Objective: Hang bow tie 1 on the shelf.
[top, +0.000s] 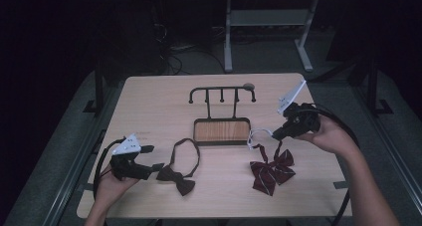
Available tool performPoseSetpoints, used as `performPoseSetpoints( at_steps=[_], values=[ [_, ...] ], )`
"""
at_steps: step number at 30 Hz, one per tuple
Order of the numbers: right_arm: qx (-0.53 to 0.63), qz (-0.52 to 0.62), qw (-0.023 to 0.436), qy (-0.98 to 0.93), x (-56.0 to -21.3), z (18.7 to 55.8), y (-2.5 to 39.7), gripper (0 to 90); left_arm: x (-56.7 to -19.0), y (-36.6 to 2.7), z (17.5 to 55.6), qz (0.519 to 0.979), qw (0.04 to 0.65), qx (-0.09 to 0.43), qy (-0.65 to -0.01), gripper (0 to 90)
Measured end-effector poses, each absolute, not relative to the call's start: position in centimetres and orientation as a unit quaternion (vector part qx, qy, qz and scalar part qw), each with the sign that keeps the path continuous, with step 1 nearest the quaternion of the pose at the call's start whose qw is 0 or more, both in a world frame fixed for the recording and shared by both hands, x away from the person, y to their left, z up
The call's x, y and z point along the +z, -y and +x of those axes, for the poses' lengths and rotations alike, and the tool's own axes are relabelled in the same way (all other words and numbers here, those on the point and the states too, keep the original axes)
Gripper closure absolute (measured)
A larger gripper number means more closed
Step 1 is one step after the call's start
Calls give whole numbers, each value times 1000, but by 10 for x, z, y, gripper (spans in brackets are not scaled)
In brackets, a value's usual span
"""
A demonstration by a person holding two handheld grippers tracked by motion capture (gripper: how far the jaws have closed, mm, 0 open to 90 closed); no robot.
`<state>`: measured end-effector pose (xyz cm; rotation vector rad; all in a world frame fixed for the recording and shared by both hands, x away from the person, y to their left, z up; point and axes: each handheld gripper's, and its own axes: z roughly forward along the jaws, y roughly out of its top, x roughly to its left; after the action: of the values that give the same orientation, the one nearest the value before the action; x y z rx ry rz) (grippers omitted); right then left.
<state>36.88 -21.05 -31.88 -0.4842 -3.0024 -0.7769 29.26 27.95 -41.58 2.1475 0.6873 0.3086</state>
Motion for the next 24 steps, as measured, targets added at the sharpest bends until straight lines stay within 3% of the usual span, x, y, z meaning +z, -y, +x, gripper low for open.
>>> performPoseSetpoints(
  at_steps=[24],
  values=[
    [-249,-147,-25,957,-277,382,196,874,-416,-280,293,857,420,124,-273,237]
  ],
)
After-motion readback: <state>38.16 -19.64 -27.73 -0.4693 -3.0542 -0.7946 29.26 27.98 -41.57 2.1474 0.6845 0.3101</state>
